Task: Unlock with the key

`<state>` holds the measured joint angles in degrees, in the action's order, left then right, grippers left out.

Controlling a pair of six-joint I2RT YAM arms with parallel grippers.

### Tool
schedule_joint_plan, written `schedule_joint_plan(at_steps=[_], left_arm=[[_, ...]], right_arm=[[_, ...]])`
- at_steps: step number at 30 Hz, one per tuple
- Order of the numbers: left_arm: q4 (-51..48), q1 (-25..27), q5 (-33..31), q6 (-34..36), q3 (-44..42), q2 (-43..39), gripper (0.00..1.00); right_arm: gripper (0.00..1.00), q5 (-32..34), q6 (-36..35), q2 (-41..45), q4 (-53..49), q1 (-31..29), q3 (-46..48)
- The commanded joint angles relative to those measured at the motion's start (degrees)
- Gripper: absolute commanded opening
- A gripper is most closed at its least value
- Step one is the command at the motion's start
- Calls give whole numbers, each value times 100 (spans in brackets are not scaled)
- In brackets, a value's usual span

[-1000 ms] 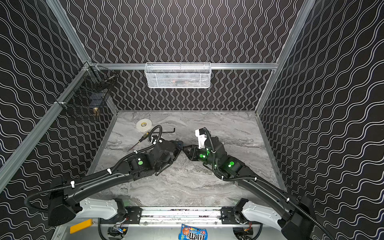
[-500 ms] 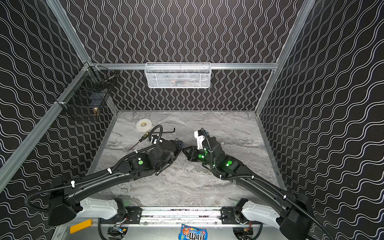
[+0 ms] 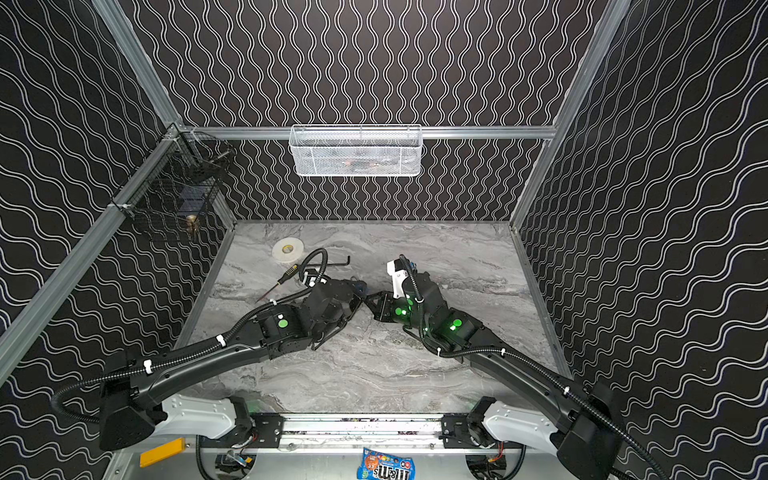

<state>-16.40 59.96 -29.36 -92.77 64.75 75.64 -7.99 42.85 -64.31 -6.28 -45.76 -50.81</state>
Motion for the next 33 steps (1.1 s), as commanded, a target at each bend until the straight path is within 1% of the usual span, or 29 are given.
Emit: schedule_joint_plan(at_steps=[1,5,8,12,22,29,33], left_arm=[[117,-2,-177,144,98,7,0],[226,-2,-180,133,37,13,0],[349,-2,-169,143,17,-20,0],[972,-2,-128,230,-191,-113,0],[1427,-2,104,7,-387,-173,0],[1747,6,335,-58,-389,-94,0],[1825,41,405,-92,-364,-23,0]], right_arm=[[15,113,-48,-19,-72,-8,-70],[10,74,13,-86,-19,-1,-1],[4,30,77,-76,42,2,43],[0,-43,267,-22,188,5,106],[0,-277,1021,153,830,75,297],[0,-646,1572,220,1708,127,519],[0,-546,1841,335,1986,131,635]])
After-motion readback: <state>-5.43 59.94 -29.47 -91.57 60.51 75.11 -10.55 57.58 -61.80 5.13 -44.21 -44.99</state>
